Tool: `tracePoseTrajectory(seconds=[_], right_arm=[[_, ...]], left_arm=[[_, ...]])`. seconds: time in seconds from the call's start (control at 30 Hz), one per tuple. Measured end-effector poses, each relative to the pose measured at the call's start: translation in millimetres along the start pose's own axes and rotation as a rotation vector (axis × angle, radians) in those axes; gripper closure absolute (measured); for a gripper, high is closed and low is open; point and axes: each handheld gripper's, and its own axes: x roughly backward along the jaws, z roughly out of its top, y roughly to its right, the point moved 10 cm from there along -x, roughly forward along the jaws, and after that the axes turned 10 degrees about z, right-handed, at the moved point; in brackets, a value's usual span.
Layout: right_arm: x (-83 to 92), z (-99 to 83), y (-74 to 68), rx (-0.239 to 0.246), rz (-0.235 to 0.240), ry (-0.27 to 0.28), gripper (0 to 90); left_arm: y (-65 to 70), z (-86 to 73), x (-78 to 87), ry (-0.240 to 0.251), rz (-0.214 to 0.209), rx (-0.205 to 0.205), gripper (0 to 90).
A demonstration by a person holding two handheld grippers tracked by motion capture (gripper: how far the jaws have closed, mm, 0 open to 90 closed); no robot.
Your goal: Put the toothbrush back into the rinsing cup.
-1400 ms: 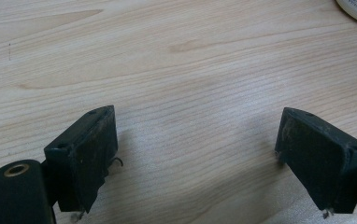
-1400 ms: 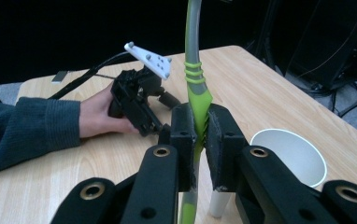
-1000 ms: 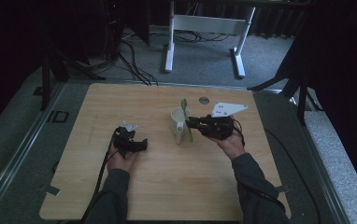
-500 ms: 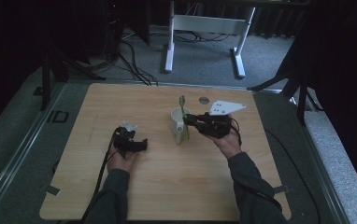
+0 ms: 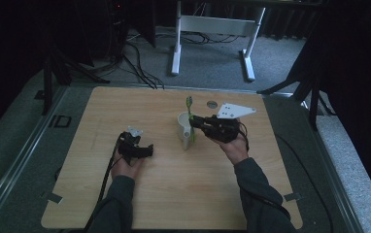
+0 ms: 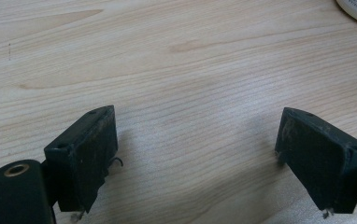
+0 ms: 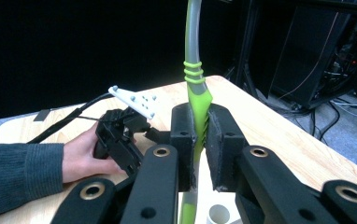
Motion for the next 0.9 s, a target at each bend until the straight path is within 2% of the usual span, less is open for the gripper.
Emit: tracePoseTrajectory(seconds=[0.43,0.9], right_arm=[[-1.2,4.9,4.9,-0.020,-0.030,0.039,81.8],[-3.7,8.2,9.6,-0.003,-0.082,0.042,81.9]], left_arm=[[0.0,0.0,0.0,0.000,0.000,0.001,13.4],[0.0,0.0,0.0,0.000,0.000,0.001,13.4]])
